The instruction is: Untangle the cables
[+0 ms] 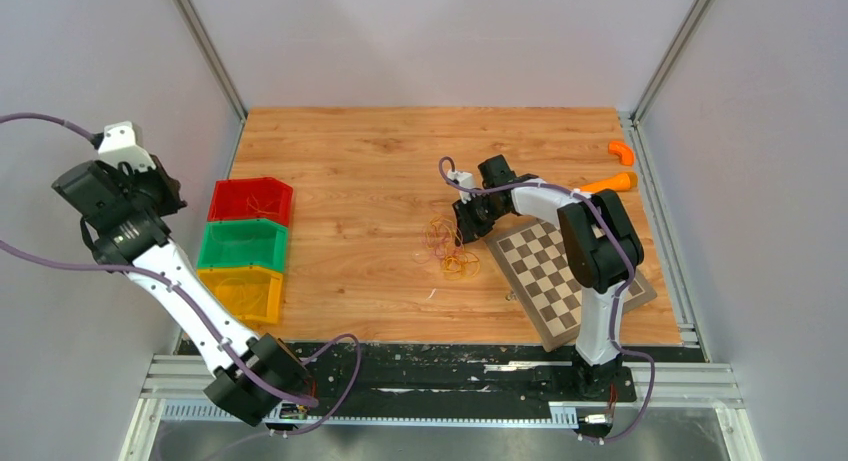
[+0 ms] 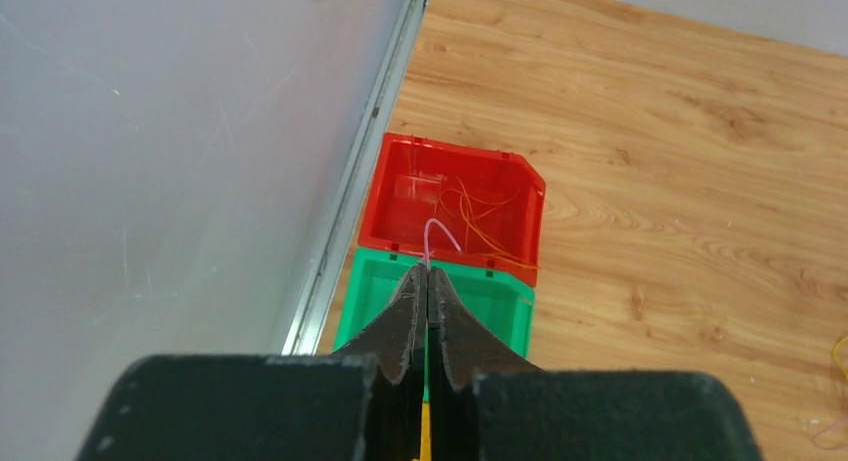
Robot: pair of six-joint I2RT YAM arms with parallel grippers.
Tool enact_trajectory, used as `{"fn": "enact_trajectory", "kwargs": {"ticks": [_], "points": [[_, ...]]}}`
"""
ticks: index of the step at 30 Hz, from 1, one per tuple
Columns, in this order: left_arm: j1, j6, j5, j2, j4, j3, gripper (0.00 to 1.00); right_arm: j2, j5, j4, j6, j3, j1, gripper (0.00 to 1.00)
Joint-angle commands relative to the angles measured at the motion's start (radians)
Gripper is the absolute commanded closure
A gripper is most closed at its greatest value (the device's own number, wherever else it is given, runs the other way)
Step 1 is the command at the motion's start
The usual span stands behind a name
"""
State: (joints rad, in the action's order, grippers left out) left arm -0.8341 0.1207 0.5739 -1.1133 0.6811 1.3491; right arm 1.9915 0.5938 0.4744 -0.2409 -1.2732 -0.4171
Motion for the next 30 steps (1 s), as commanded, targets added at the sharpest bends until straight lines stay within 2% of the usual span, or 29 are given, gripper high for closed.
{"fn": "enact_trajectory", "kwargs": {"ticks": [1, 5, 10, 18, 26, 27, 28, 29, 30], "points": [[-0.011, 0.09, 0.007, 0.084, 0.014, -0.085, 1.0, 0.029, -0.049, 0.074, -0.031, 0.023, 0.008, 0.86], [-0.011, 0.127, 0.024, 0.029, 0.011, -0.176, 1.0, 0.031, -0.053, 0.089, -0.035, 0.01, 0.009, 0.86], [-0.009, 0.162, 0.034, -0.04, -0.121, -0.313, 1.0, 0.027, -0.064, 0.101, -0.044, 0.01, 0.008, 0.86], [-0.009, 0.299, -0.026, -0.216, -0.132, -0.408, 1.0, 0.039, -0.062, 0.106, -0.046, 0.013, 0.008, 0.86], [0.051, 0.302, -0.073, -0.337, -0.231, -0.436, 0.99, 0.059, -0.059, 0.121, -0.044, -0.02, 0.009, 0.86], [0.061, 0.299, -0.076, -0.338, -0.23, -0.428, 0.96, 0.06, -0.059, 0.121, -0.043, -0.022, 0.009, 0.86], [0.064, 0.293, -0.07, -0.336, -0.221, -0.419, 0.85, 0.06, -0.058, 0.123, -0.043, -0.025, 0.008, 0.86], [0.066, 0.291, -0.052, -0.322, -0.195, -0.399, 0.78, 0.059, -0.056, 0.123, -0.043, -0.026, 0.009, 0.87], [0.066, 0.288, -0.041, -0.309, -0.18, -0.388, 0.64, 0.057, -0.055, 0.123, -0.042, -0.025, 0.009, 0.88]]}}
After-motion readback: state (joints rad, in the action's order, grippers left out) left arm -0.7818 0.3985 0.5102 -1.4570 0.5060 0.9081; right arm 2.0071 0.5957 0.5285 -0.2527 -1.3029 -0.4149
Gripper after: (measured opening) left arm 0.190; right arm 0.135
